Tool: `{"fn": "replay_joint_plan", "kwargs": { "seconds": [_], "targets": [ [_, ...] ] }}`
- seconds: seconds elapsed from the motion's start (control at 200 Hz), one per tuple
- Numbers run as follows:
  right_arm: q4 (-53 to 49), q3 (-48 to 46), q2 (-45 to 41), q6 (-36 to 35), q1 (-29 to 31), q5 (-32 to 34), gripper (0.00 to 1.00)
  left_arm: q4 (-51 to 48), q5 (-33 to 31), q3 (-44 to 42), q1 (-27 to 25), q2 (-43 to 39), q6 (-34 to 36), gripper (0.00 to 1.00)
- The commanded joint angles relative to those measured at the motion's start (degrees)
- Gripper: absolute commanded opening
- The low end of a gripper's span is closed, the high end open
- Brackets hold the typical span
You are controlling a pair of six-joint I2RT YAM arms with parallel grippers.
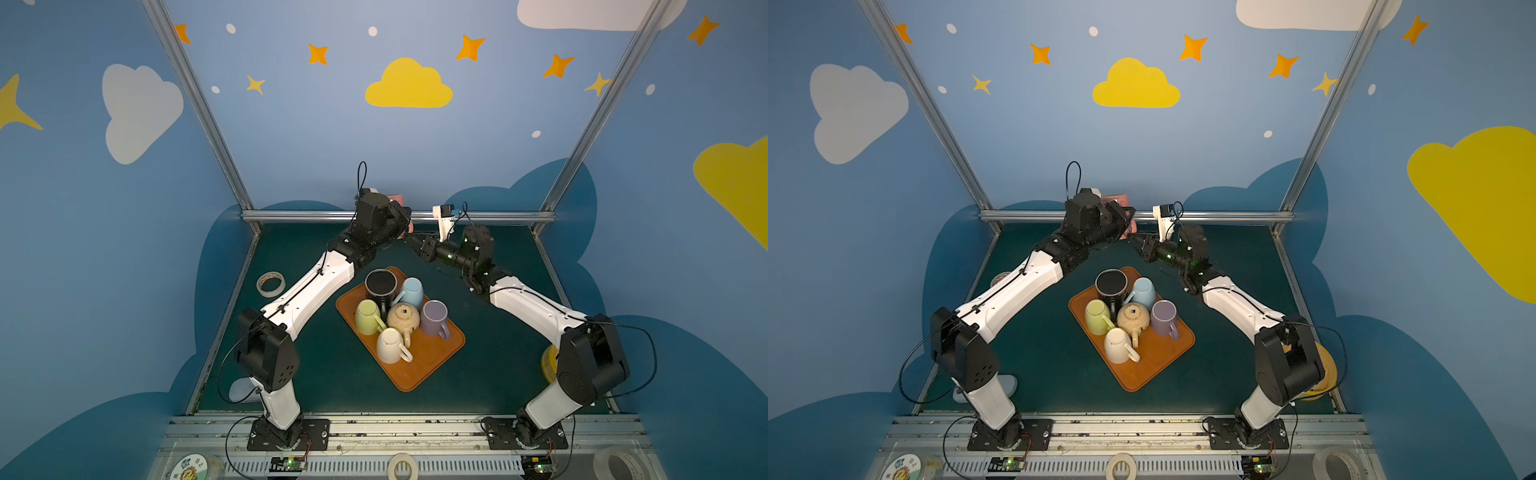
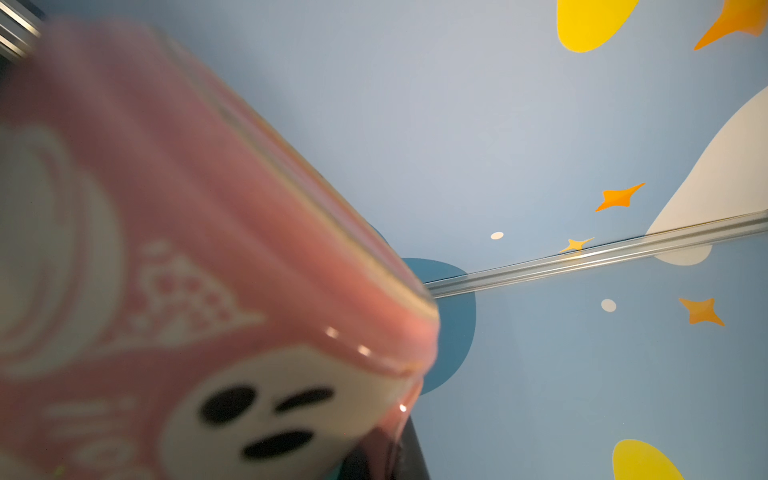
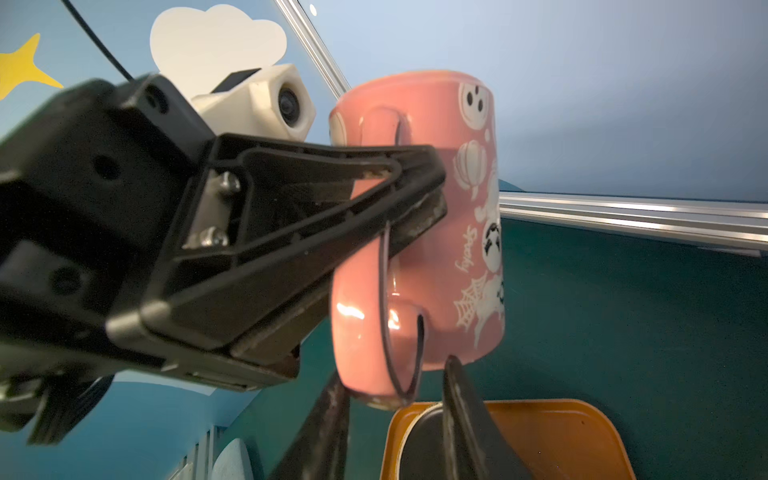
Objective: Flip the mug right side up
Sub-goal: 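Raise the pink mug high while the right gripper reaches to its handle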
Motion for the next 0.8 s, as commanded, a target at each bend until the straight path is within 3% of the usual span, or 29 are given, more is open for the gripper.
{"fn": "replay_joint_plan", "kwargs": {
  "seconds": [0.0, 0.526, 0.796],
  "targets": [
    [3.1, 1.8, 1.4, 1.1, -0.2, 2.1, 0.33, 5.8, 0.3, 2.2, -0.7, -2.0, 0.4, 0.04],
    [9.9, 1.4, 4.3, 2.8, 0.7, 6.4, 0.28, 6.2, -0.7, 1.1, -2.5, -2.2, -1.0, 0.04],
    [9.8, 1.6, 5.0, 2.4, 1.3, 8.7, 0.16, 6.4, -0.8, 0.5, -2.9, -2.9, -1.4, 0.04]
  ]
}}
